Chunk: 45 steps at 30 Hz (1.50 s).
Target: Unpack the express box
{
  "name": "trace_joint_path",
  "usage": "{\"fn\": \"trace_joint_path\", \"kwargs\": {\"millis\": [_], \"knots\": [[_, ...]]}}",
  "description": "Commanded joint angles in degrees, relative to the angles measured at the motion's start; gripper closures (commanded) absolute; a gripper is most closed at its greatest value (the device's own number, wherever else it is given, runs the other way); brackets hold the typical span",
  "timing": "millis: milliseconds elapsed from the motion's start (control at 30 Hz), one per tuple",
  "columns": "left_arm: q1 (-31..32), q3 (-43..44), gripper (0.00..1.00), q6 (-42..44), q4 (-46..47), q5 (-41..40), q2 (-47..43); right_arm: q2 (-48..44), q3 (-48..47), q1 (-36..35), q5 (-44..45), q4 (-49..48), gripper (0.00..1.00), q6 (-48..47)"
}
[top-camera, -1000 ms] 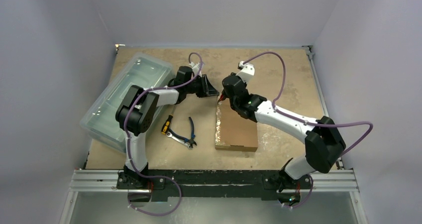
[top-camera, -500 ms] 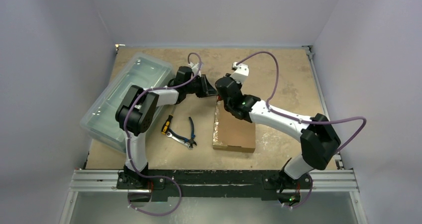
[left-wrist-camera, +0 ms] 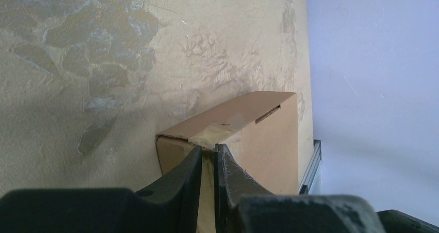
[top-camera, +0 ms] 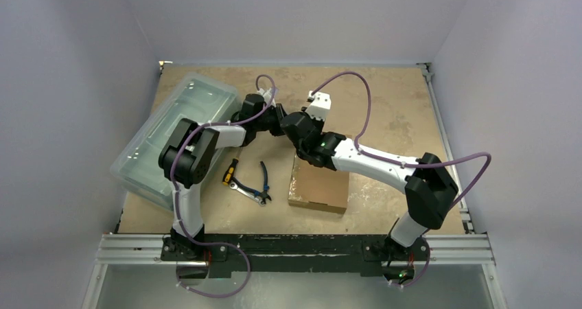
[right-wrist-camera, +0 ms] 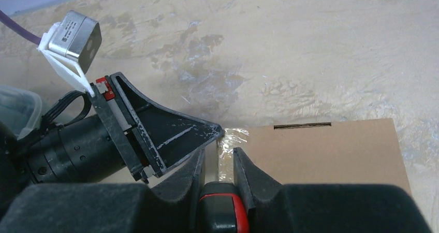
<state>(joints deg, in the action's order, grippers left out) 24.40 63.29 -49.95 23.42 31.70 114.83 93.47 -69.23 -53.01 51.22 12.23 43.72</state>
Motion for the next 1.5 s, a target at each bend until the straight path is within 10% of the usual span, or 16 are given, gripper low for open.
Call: {"fn": "trace_joint_path", "kwargs": {"millis": [0,167,633,1467], "knots": [[-0.06,-1.74,0.89,0.56,-1.49,-4.12,-0.54,-0.02,-1.77,-1.87,0.47,6.82,1.00,3.09],[-0.06,-1.88,0.88,0.02,-1.23,-3.98,-0.56,-0.01,-3.15,-3.38,0.66,9.88,1.00,4.69],[1.44,-7.81,0.39,3.07,-6.04,-6.18,-11.69,-1.46,0.23,-4.64,-3.47,5.75,1.00,-1.34],[4.82,-10.18,0.47,2.08,-3.68,-18.04,-5.54,-1.83,-2.88,-8.77,-0.10,19.72,1.00,5.56]]}}
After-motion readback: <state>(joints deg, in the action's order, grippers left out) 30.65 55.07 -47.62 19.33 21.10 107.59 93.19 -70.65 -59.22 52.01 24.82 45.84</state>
